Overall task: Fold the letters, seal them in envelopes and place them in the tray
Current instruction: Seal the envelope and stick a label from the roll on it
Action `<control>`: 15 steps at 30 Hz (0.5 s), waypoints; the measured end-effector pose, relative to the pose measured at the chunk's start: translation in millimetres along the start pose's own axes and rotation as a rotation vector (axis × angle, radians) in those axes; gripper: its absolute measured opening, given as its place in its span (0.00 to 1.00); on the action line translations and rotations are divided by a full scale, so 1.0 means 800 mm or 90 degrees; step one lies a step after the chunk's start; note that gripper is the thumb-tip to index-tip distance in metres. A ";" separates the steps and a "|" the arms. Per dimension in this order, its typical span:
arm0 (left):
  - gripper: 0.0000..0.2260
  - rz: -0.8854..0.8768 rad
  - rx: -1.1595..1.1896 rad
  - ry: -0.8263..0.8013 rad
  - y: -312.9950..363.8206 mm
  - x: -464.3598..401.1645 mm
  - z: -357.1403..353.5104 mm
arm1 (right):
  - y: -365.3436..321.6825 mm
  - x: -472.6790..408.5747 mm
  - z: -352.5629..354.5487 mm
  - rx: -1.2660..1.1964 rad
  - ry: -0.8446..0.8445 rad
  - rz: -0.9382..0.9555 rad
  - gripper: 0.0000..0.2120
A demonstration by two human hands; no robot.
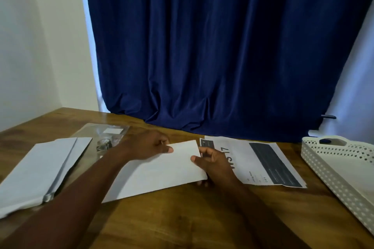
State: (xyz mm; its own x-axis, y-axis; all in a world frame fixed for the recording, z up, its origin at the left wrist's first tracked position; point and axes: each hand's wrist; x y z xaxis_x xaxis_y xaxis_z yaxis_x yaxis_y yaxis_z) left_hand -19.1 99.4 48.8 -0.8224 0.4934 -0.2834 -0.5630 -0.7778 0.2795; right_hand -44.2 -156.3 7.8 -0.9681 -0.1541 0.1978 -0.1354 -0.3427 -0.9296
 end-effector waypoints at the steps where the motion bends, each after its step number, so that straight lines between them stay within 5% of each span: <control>1: 0.18 0.003 0.033 0.000 -0.007 0.008 -0.010 | 0.000 0.001 -0.004 0.040 0.002 -0.001 0.13; 6: 0.13 0.066 0.043 -0.002 -0.018 0.043 -0.048 | 0.004 0.004 -0.018 0.459 0.122 -0.003 0.19; 11: 0.17 0.021 -0.106 0.083 -0.015 0.053 -0.044 | 0.003 0.009 -0.017 0.462 0.110 0.037 0.12; 15: 0.12 0.069 0.020 0.240 -0.036 0.070 -0.016 | 0.014 0.004 -0.017 0.414 0.117 0.080 0.09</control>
State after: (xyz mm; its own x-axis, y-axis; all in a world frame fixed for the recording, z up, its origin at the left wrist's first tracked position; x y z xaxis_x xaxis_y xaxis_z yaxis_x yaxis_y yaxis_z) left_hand -47.8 144.3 13.6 -0.7924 0.2263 -0.5665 -0.4815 -0.8021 0.3531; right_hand -51.5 -147.8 -6.3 -0.9960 -0.0893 -0.0093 0.0795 -0.8283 -0.5546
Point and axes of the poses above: each hand's wrist, its own x-axis away from the middle knuckle, its own z-axis out of the back of the hand, y = z × x, and after that the axes turned 13 degrees about -z, right-handed
